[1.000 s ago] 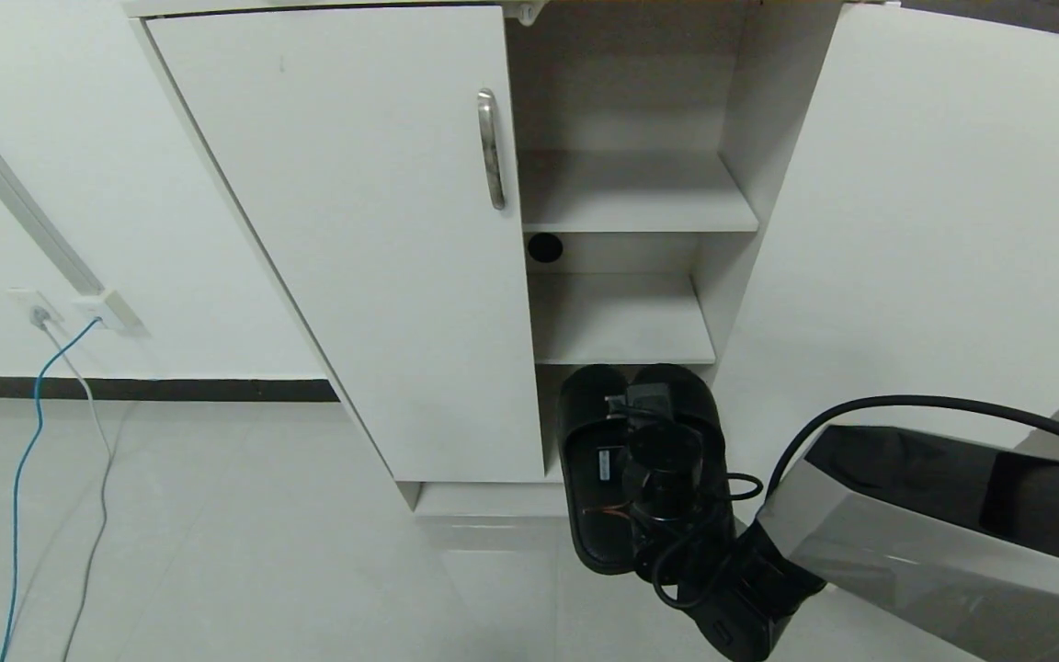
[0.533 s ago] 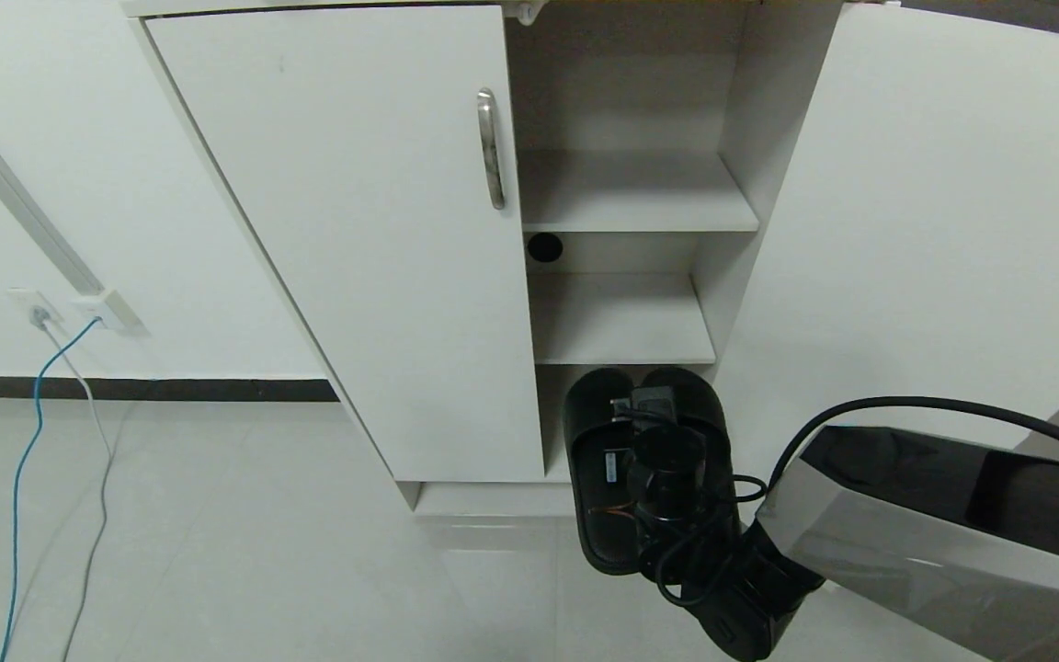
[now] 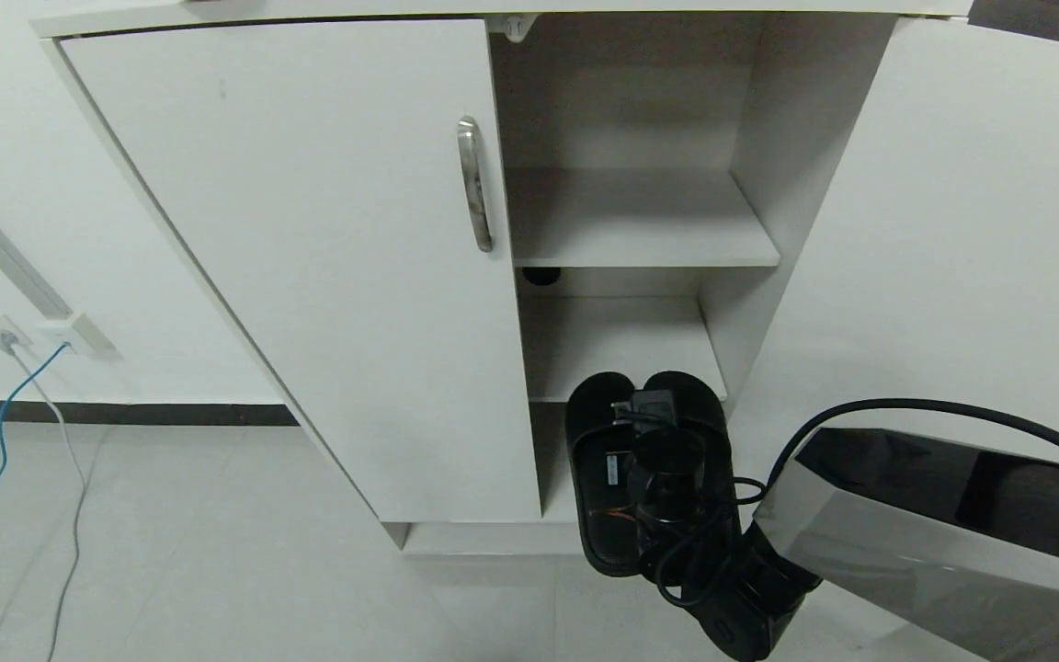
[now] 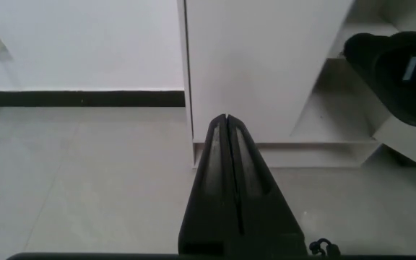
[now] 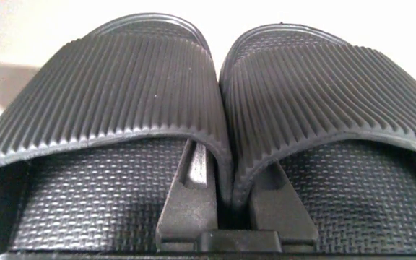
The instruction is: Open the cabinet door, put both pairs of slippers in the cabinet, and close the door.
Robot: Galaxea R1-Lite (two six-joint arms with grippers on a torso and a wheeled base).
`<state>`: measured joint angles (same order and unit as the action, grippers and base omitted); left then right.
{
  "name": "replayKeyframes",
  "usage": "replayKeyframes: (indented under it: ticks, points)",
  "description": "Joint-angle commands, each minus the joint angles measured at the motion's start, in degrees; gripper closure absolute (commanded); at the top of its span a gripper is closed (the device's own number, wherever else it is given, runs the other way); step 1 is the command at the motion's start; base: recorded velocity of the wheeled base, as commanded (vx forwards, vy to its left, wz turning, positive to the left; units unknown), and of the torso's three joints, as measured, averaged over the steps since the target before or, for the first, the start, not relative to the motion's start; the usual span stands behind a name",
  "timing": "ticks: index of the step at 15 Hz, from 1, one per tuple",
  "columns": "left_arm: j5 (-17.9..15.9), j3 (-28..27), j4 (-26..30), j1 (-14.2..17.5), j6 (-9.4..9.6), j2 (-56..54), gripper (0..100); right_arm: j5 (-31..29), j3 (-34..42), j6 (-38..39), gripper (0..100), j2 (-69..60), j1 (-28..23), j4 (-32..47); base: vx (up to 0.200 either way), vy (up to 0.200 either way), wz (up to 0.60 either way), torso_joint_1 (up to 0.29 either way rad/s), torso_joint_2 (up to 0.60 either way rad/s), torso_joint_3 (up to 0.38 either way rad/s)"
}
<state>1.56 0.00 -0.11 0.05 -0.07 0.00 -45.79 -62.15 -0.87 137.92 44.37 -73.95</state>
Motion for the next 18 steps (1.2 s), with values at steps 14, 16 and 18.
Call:
replayKeyframes:
  ticks: [14, 16, 18]
  points:
    - [0.02, 0.00, -0.07, 0.04, -0.01, 0.09, 100, 4.04, -0.43, 0.43, 100, 0.24, -0.69, 0.30, 0.057, 0.000, 0.00, 0.001, 0.00, 0.001]
    - [0.02, 0.00, -0.07, 0.04, -0.01, 0.09, 100, 4.74, -5.62, 0.43, 100, 2.26, -2.19, 3.46, 0.000, 0.000, 0.00, 0.000, 0.00, 0.000]
    - [0.02, 0.00, -0.07, 0.04, -0.01, 0.09, 100, 4.83, -13.00, 0.43, 100, 4.72, -4.03, 7.59, 0.000, 0.000, 0.00, 0.000, 0.00, 0.000]
